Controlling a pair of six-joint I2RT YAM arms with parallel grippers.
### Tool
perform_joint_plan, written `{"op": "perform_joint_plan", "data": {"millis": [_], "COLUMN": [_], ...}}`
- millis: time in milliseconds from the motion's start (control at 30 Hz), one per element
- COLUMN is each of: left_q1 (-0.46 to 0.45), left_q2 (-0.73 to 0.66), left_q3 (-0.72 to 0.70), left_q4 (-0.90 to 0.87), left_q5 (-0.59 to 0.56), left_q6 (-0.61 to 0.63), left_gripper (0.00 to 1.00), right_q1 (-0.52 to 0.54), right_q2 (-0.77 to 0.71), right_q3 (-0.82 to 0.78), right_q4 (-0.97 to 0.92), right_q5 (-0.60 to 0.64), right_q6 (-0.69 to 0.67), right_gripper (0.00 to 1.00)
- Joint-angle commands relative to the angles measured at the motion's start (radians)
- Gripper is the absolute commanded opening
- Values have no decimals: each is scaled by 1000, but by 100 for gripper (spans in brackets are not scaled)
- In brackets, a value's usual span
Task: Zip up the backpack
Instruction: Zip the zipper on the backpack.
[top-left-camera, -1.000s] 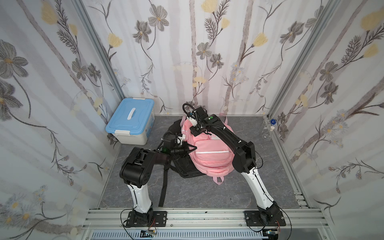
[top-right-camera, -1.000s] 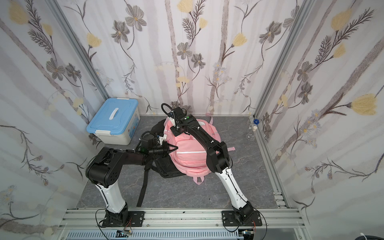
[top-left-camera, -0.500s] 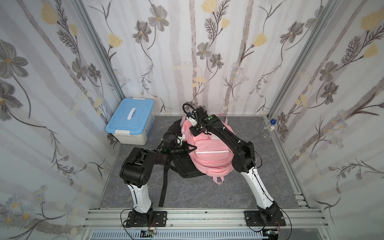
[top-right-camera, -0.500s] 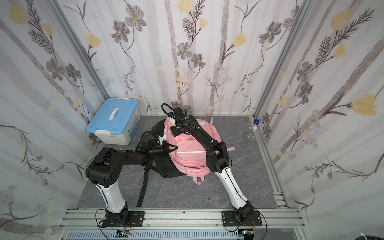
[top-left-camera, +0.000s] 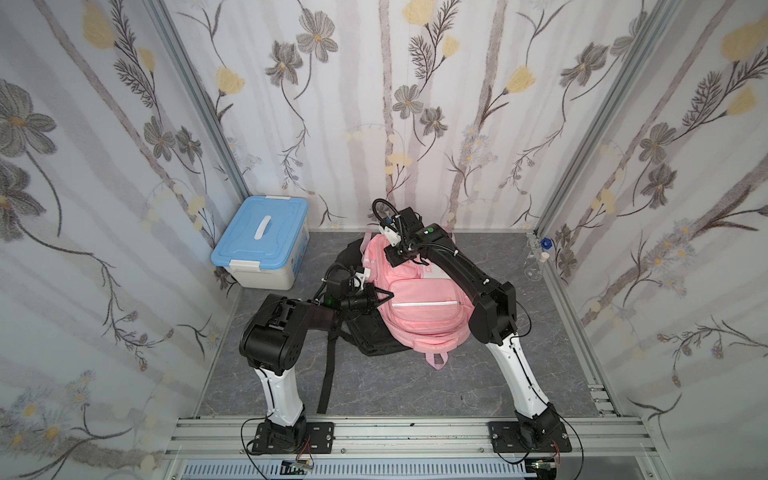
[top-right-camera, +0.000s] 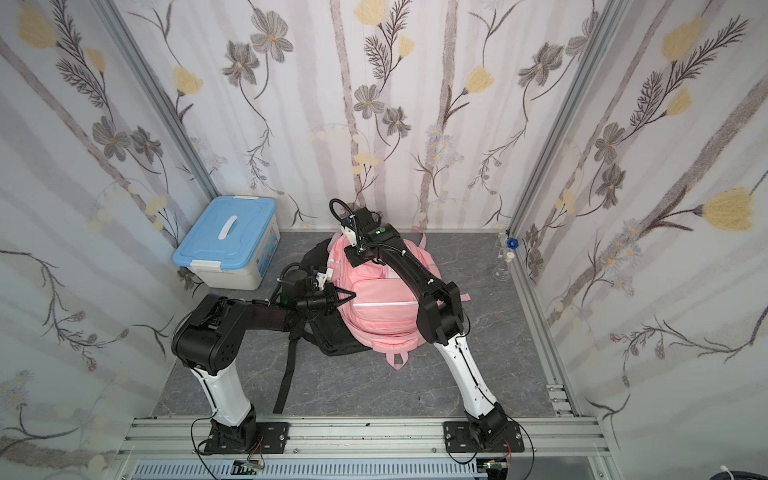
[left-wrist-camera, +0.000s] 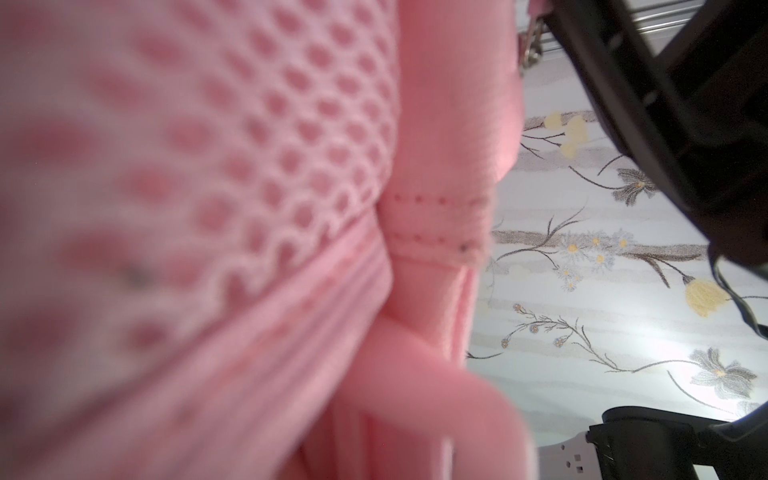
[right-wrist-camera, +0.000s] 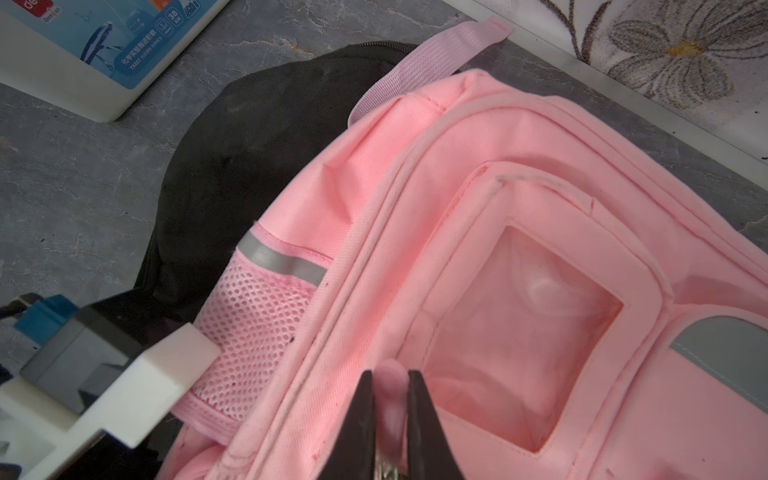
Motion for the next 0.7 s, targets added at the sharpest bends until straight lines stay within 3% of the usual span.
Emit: {"op": "perform_joint_plan", "data": {"millis": [0,367,667], "left_q1": [9,23,23], "left_q2": [1,3,5], "left_q3": [-6,-14,-14], "left_q4": [28,40,40], "left_q5": [-7,-16,-14], "left_q6": [-22,-29,-31], "left_gripper": [0,0,0], "right_q1": [-14,-98,-179], "right_q2": [-35,-191,-189], "right_q3": [-40,-374,-458], "right_q4": [54,259,448], "right_q5": [38,-92,-481], "right_q6": [12,108,276], "right_gripper": [0,0,0]}}
